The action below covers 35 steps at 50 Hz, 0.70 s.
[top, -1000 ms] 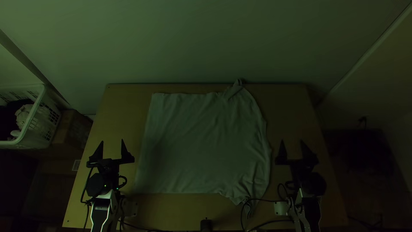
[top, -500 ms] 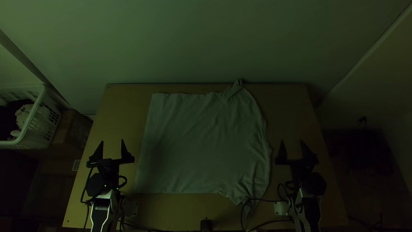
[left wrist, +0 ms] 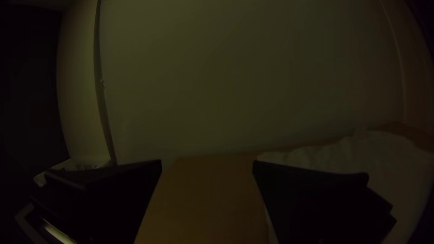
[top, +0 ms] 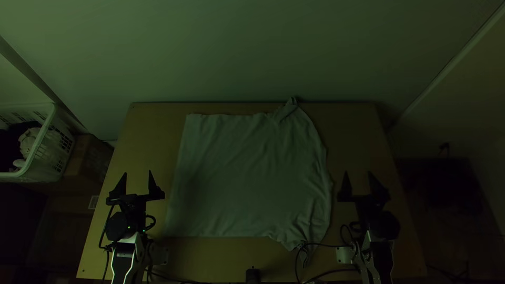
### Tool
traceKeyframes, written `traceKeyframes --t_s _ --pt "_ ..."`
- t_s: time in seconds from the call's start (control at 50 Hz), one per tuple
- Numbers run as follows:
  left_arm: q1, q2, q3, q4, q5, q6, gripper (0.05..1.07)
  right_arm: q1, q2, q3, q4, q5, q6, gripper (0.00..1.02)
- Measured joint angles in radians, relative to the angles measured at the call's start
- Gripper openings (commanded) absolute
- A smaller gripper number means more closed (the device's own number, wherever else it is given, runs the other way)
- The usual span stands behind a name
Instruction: Fold the t-shirt
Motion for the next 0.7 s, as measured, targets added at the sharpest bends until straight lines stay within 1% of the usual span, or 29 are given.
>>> traceKeyframes --t_s 0.7 --pt "0.013 0.000 0.000 0.000 0.000 0.003 1.02 0.013 0.000 0.000 0.000 0.000 0.000 0.98"
